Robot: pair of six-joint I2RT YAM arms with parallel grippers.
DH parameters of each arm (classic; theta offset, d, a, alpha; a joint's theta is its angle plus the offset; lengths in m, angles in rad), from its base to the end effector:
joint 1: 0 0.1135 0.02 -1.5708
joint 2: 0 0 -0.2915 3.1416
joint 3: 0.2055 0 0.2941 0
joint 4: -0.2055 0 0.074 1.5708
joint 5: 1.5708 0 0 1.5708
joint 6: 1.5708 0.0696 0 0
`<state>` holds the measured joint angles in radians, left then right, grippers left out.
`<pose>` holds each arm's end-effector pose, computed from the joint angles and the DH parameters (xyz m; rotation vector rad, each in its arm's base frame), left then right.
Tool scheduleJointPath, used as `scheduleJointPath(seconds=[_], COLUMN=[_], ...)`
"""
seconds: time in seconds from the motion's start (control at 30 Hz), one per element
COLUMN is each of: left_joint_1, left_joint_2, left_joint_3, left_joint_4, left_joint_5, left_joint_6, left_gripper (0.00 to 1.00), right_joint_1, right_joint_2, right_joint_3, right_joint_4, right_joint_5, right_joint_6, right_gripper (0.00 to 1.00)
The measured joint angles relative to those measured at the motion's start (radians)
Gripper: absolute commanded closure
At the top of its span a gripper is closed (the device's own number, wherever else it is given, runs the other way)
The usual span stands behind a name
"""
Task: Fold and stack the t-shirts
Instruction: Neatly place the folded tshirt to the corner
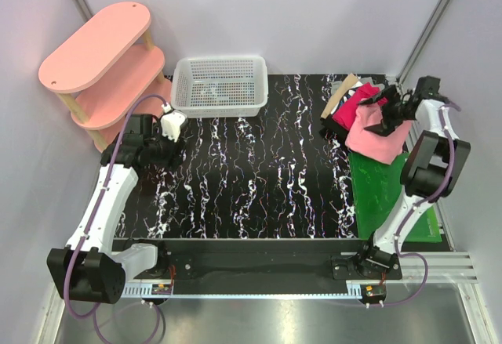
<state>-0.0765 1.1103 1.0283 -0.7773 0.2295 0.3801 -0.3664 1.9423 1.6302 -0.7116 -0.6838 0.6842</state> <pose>0.2729 -0.0368 0.3035 0.6440 2.3170 -0.1387 0.4684 -0.1326 0.2445 1.0524 2.3204 1.0034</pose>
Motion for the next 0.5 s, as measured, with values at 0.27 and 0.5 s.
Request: scheduleJointPath(seconds=[0.27, 0.5], left_joint_1=[0.0, 0.0], left_joint_2=[0.0, 0.008], left_joint_3=[0.0, 0.0], left_joint_4=[-0.001, -0.007], left_joint_5=[-0.001, 0.0], left_joint_6=[0.0, 0.0], left_gripper=[0.36, 0.37], right_joint_1=[0.001, 0.023], right_joint_2=[0.289, 0.468], right_joint_3=[0.238, 0.494], right_joint_4=[0.019, 0.092], right_joint_5=[-0.116, -0.209], right_joint_6=[0.056, 0.109], right_gripper=[0.0, 0.0])
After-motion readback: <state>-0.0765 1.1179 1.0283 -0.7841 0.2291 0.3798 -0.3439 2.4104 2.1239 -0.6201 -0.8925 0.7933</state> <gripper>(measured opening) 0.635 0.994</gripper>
